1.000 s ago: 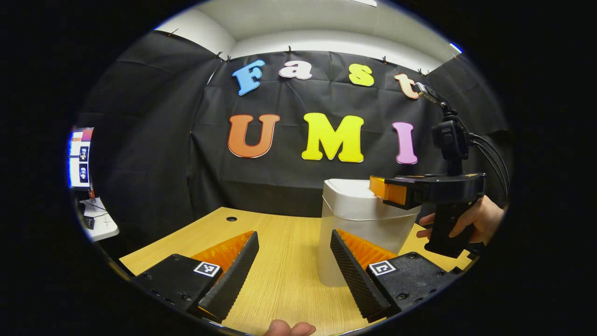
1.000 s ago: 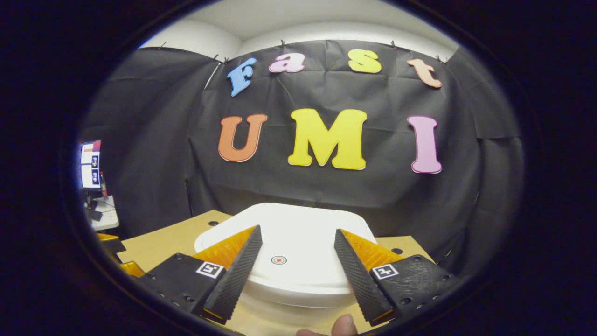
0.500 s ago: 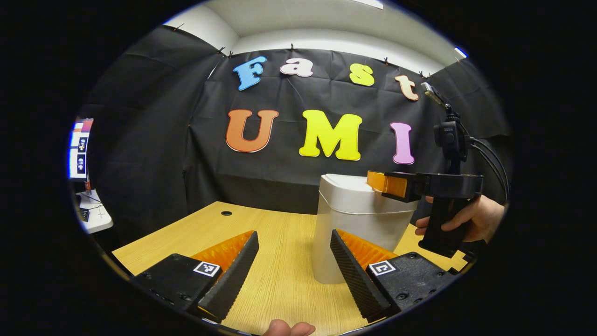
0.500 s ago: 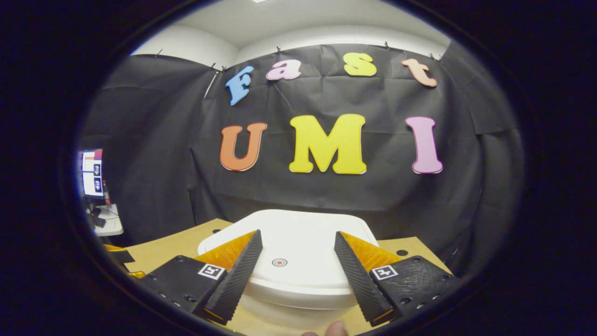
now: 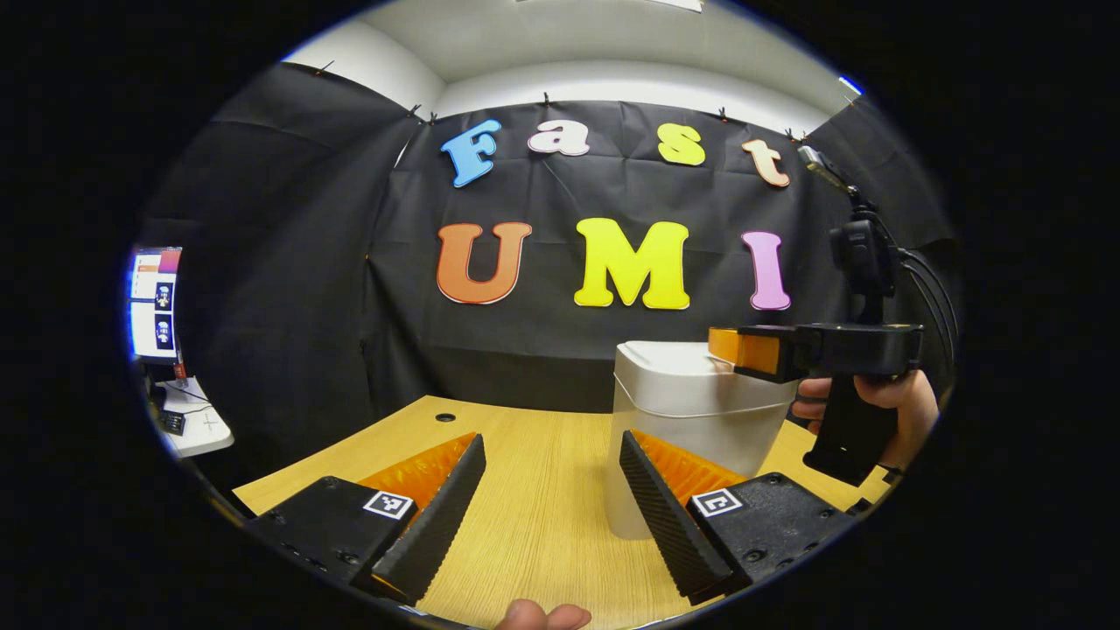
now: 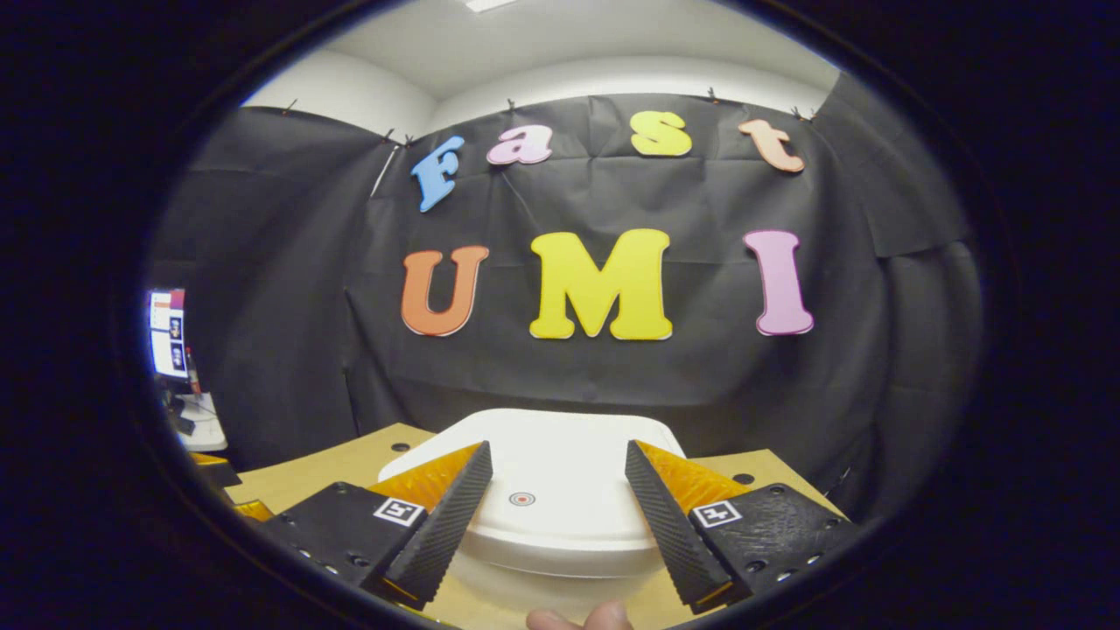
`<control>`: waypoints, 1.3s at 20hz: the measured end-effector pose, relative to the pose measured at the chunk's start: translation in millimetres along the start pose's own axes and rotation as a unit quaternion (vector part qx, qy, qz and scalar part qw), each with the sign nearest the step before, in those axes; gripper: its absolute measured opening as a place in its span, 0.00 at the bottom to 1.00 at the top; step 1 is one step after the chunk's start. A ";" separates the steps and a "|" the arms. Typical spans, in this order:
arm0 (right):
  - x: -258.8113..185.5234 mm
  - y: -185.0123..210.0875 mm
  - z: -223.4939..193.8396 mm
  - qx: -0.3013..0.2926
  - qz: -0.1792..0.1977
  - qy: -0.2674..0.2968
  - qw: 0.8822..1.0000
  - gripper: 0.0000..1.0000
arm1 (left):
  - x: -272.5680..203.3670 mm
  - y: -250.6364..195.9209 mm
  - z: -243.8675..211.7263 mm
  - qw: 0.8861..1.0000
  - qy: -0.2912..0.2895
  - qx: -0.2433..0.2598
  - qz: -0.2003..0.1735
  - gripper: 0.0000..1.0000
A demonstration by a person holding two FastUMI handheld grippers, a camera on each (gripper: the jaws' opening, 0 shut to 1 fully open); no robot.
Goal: Press the lid of the desktop garbage bin to open it, pick up the crumpled paper on the desktop and throw it into the bin, then pick up the pop can on the desktop and drop it into the bin, and finally close the garbage bin lid.
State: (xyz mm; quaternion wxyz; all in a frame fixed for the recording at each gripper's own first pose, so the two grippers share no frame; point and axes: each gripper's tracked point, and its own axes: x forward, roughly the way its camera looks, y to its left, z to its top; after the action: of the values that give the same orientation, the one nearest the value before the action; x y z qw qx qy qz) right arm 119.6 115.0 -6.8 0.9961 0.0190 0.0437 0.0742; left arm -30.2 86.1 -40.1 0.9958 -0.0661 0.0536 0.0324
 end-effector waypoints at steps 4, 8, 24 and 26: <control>-14.1 -27.2 11.0 0.025 -0.015 -0.016 0.999 0.95 | 2.7 -8.9 9.1 1.000 -0.004 0.010 0.000 0.99; -46.1 -63.9 22.2 0.016 -0.037 -0.064 0.997 0.95 | 9.5 -25.4 12.5 1.000 -0.010 0.015 -0.006 0.99; -119.8 -110.9 -21.7 -0.020 -0.083 -0.092 0.992 0.96 | 8.5 -70.4 15.6 0.999 -0.038 0.015 -0.036 0.99; -123.4 -113.1 -24.1 -0.026 -0.087 -0.094 0.991 0.96 | 8.8 -72.6 13.8 0.998 -0.038 0.012 -0.038 0.99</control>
State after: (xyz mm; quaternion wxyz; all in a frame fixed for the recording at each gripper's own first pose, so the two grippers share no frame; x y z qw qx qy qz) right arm 12.5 -14.4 -25.5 0.9986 -0.0037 -0.0508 -0.0132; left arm -14.8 16.7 -18.2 0.9984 -0.0546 0.0139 -0.0040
